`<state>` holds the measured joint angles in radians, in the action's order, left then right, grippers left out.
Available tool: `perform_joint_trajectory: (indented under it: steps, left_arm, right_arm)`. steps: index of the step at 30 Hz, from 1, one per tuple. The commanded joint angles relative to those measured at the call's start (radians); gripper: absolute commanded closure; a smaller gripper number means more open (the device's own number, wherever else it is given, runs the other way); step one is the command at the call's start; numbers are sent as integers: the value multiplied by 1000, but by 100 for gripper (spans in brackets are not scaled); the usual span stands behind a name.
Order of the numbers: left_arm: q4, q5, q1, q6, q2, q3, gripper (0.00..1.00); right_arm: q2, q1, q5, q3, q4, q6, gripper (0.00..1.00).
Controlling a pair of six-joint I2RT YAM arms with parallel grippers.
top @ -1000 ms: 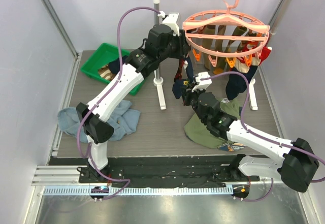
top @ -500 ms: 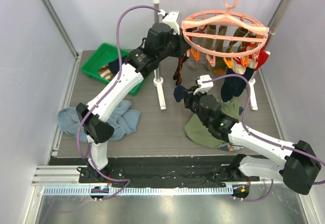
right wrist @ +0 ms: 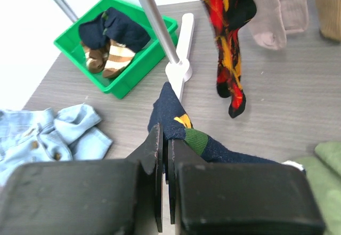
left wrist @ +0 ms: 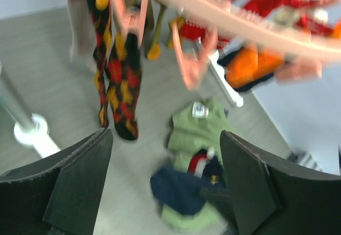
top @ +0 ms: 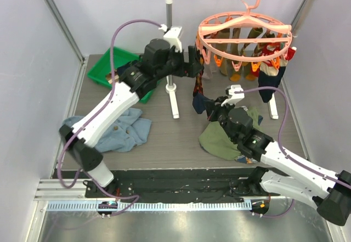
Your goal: Remove the socks clipped to the hanger
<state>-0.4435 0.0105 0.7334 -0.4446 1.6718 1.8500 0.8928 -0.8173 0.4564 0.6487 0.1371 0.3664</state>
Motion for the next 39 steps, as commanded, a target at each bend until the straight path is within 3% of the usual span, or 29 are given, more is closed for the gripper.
perform_joint_trajectory:
  steps: [1,6,12,19,29,31,32,33,34,35,37,39]
  left_arm:
    - [77,58,4,38,-207,-200,13]
    - [74,229,4,95,-378,-426,12]
    - [45,325,4,205,-487,-566,11]
    - [22,384,4,238,-468,-580,10]
    - [-70,538,4,268,-316,-500,10]
    - [-38,566,4,248,-308,-505,25]
    - [-28,572,4,242,-308,-515,39]
    - [-17,560,4,233,-311,-520,66]
    - [-6,540,4,225,-311,-525,77]
    - [-3,490,4,224,-311,-528,99]
    - [-23,396,4,212,-311,-523,100]
    - [-41,241,3,211,-313,-517,100]
  right_arm:
    - [-54,-6,-42,58,-80,86,99]
    - [-72,-6,-136,88,-76,115,99]
    - [-89,-6,-261,108,-48,141,99]
    - [-135,-5,-392,4,96,204,99]
    - [-204,-8,-522,-70,223,224,97]
    - [-203,-6,-525,-73,223,229,96]
    - [-201,-5,-524,-73,222,227,95]
    - [-199,-5,-524,-75,217,227,94]
    - [-199,-5,-515,-75,211,221,93]
    - [-201,-6,-509,-73,194,218,91]
    - [-207,-5,-490,-73,176,213,84]
    - [-219,-6,-461,-78,153,210,69]
